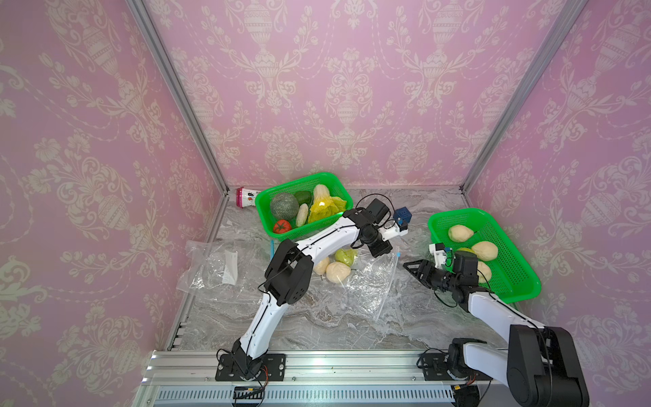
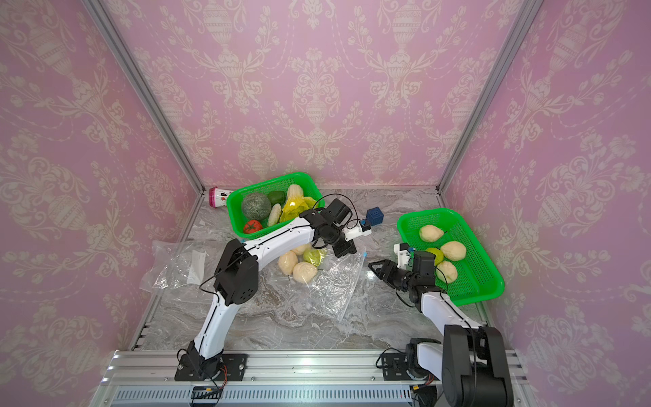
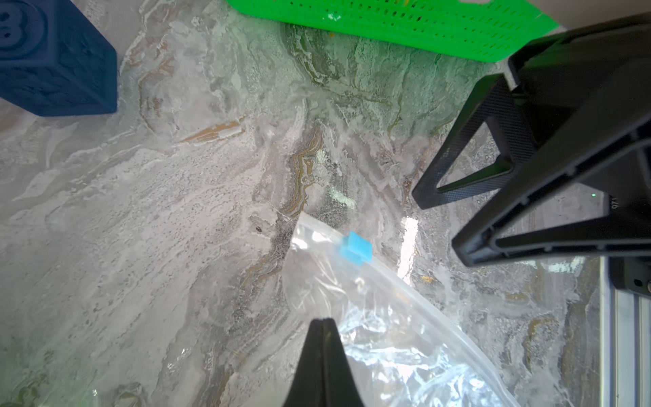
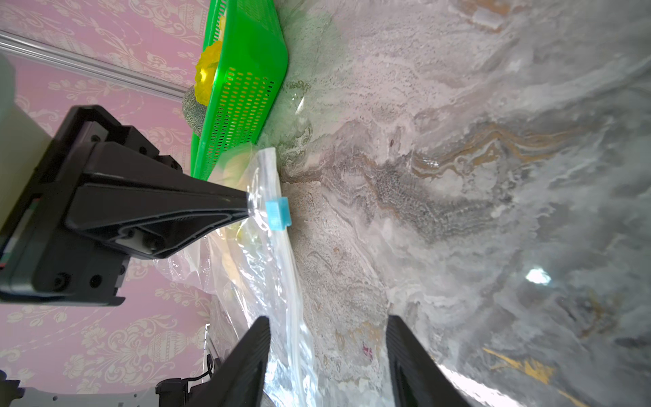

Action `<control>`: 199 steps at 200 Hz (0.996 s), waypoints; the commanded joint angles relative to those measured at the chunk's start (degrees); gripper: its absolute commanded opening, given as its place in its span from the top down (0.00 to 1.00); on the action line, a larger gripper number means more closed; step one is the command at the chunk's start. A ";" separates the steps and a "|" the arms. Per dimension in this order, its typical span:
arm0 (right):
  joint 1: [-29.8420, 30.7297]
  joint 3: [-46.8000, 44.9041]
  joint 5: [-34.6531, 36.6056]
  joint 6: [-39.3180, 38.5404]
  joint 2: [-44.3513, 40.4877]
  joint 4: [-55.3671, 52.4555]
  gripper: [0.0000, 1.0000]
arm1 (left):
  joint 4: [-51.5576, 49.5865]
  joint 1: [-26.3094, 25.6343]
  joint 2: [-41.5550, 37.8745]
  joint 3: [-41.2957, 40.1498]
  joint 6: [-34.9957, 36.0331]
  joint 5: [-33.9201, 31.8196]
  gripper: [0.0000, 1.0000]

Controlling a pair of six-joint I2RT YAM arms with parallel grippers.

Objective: Open the zip-top bag and take out the pear
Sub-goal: Pick up the zipper food storage bag at the center of the board.

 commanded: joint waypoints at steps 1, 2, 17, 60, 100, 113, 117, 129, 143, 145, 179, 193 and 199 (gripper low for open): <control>-0.39 2.46 -2.85 -4.63 -3.24 1.28 0.43 | 2.11 0.76 -4.33 -2.79 -4.34 -1.20 1.00; -0.36 2.48 -2.90 -4.74 -3.43 1.28 0.43 | 2.13 0.76 -4.46 -2.90 -4.43 -1.26 1.00; -0.35 2.95 -3.62 -5.96 -5.55 1.56 0.40 | 3.06 1.05 -6.91 -4.50 -5.69 -2.63 1.00; -0.40 3.98 -4.84 -6.93 -8.85 5.86 0.39 | 3.41 2.65 -13.11 -7.67 -6.73 -2.92 1.00; -0.37 4.87 -5.40 -7.92 -10.01 10.13 0.40 | 4.74 5.01 -18.75 -13.27 -8.06 -1.40 1.00; -0.32 4.92 -5.20 -8.10 -10.52 11.89 0.41 | 6.51 5.24 -20.47 -15.25 -8.77 -0.70 1.00; -0.32 4.90 -5.08 -8.12 -10.63 12.35 0.41 | 6.76 5.17 -20.72 -15.59 -9.04 -0.59 1.00; -0.34 5.11 -4.36 -8.30 -10.89 13.35 0.42 | 6.82 5.24 -21.03 -15.71 -9.48 -0.24 1.00; -0.31 5.56 -3.87 -8.17 -10.94 14.46 0.44 | 6.54 5.25 -21.02 -15.67 -9.86 0.23 1.00; -0.32 5.63 -3.81 -8.08 -10.94 14.66 0.44 | 6.54 5.25 -21.05 -15.67 -9.95 0.25 1.00; 1.21 7.62 -2.61 -7.49 -9.69 17.19 0.48 | 6.54 5.24 -21.37 -15.67 -10.13 0.69 1.00; 2.53 9.08 -3.22 -7.83 -8.16 17.29 0.48 | 6.16 5.23 -21.48 -15.43 -9.84 1.17 1.00; 3.20 9.72 -3.59 -7.97 -7.50 17.28 0.48 | 6.11 5.21 -21.56 -15.34 -9.73 1.36 1.00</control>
